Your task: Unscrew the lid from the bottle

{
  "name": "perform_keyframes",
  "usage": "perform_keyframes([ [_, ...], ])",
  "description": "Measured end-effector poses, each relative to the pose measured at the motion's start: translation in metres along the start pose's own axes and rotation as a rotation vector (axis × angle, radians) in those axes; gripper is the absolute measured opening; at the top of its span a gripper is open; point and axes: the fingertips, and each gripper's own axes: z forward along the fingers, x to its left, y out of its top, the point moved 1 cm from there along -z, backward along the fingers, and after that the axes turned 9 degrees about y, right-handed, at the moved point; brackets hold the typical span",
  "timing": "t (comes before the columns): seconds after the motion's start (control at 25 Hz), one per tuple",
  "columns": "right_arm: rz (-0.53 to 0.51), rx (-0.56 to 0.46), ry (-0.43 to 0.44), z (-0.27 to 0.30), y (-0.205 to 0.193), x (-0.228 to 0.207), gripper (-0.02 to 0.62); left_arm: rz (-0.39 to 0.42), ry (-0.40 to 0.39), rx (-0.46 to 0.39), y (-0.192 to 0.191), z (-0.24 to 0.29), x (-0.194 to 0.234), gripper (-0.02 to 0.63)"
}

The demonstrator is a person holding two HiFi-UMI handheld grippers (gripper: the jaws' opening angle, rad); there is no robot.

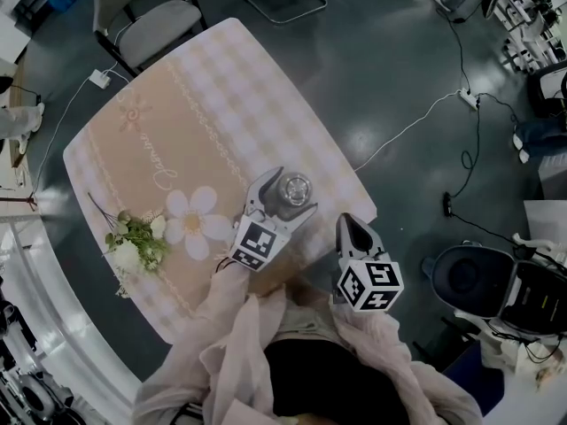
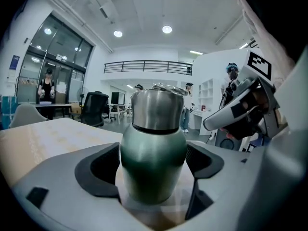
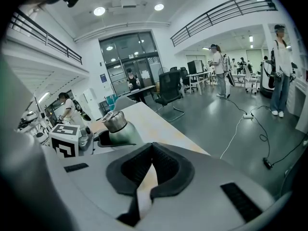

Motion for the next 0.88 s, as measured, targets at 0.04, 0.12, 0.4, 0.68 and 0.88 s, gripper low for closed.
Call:
perform_keyframes([
  [0.04,0.000,0.002,0.001,0.0009,0.0006,-0.0006,0.012,0.003,-0.005,0.002,0.0002,0.0011,-0.0015,0.411],
  [0.12,0.001,0.003,0.003,0.0024,0.0011,-0.0022,0.012,0.010,-0.011,0.007,0.0000,0.0032,-0.0036,0.411],
  [0.4,0.001,0.005,0.010,0.0053,0.0020,-0.0065,0.012,0.016,-0.005,0.025,-0.0017,0.0066,-0.0033,0.410],
  [0.68,-0.003,0.008,0.017,0.0051,0.0020,-0.0067,0.012,-0.004,0.018,0.023,-0.0012,0.0061,0.0016,0.407],
  [0.88,-0.010,0.007,0.029,0.0044,0.0028,-0.0057,0.012,0.006,0.028,0.024,-0.0005,0.0060,0.0010,0.405],
])
